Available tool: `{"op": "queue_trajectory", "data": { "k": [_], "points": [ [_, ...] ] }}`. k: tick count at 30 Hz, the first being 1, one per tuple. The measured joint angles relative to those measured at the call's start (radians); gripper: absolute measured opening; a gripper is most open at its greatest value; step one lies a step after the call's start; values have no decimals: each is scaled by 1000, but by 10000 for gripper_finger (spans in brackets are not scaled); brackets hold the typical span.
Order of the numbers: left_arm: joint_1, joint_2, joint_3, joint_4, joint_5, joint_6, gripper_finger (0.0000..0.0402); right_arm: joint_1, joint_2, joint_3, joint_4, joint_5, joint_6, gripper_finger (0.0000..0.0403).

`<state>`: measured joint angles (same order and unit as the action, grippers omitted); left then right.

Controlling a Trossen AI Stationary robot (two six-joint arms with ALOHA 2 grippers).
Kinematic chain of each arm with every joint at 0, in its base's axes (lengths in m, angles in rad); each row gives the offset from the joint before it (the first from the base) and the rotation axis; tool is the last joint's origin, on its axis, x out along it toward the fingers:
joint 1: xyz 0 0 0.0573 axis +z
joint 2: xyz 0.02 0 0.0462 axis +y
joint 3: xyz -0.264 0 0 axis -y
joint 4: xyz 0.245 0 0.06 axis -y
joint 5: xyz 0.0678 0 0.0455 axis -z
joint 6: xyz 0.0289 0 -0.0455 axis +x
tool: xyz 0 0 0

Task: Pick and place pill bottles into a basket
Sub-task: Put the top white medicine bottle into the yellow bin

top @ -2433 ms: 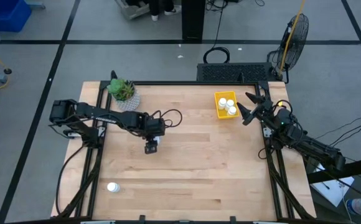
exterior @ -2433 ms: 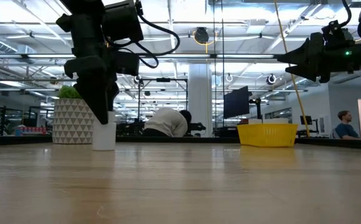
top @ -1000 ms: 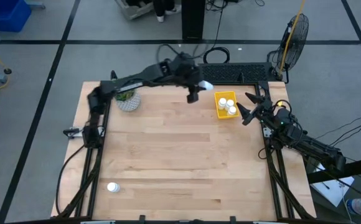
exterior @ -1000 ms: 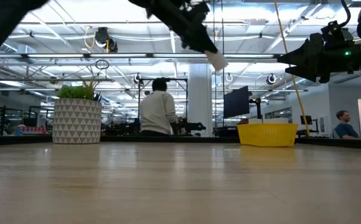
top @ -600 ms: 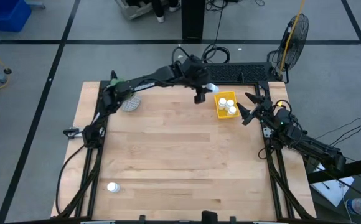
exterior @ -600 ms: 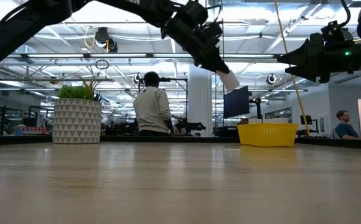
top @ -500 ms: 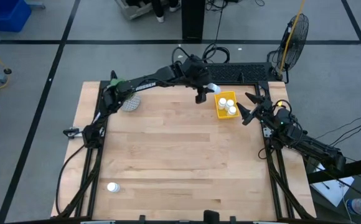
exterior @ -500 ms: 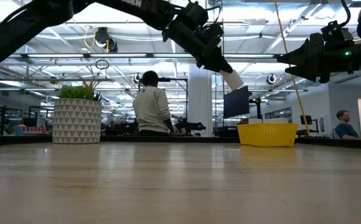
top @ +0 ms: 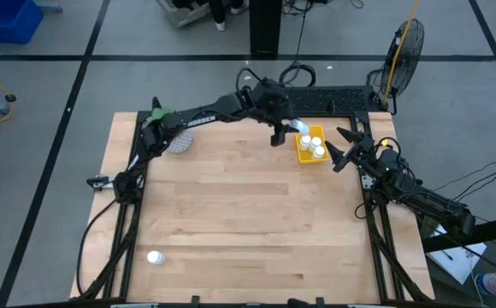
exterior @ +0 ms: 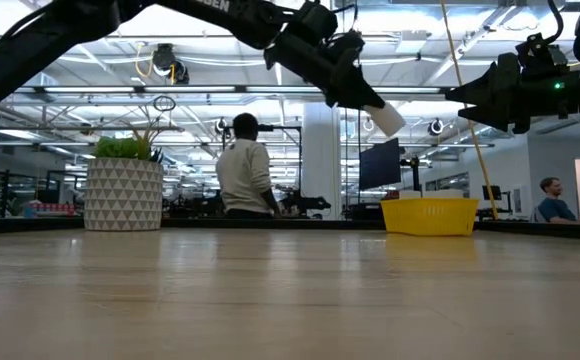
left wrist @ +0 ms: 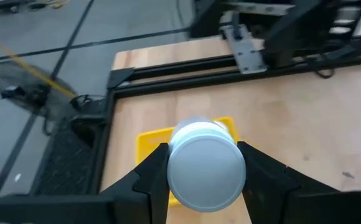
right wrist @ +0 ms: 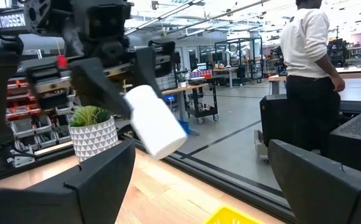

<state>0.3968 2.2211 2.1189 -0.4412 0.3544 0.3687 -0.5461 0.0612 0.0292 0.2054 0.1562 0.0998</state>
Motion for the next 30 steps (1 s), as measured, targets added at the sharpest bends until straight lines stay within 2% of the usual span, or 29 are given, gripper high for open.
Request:
{"op": "queue_trajectory", "data": {
  "k": [8, 12, 14, 17, 25, 27, 30],
  "points": [
    [-43, 0, 0, -6, 4, 18, 156, 0, 0, 0, 0, 0, 0, 361],
    [-75, 0, 0, -74, -2, 23, 156, 0, 0, 0, 27, 0, 0, 361],
    [-93, 0, 0, -127, -38, 40, 156, 0, 0, 0, 45, 0, 12, 361],
    [-113, 0, 0, -200, -106, 59, 156, 0, 0, 0, 60, -1, 97, 361],
    [-156, -1, 0, -279, -119, 56, 156, 0, 0, 0, 67, -3, 502, 361],
    [-163, -1, 0, -289, -121, 56, 156, 0, 0, 0, 67, 1, 539, 361],
    [-164, -1, 0, -296, -144, 56, 156, 0, 0, 0, 60, 0, 504, 361]
  ]
}}
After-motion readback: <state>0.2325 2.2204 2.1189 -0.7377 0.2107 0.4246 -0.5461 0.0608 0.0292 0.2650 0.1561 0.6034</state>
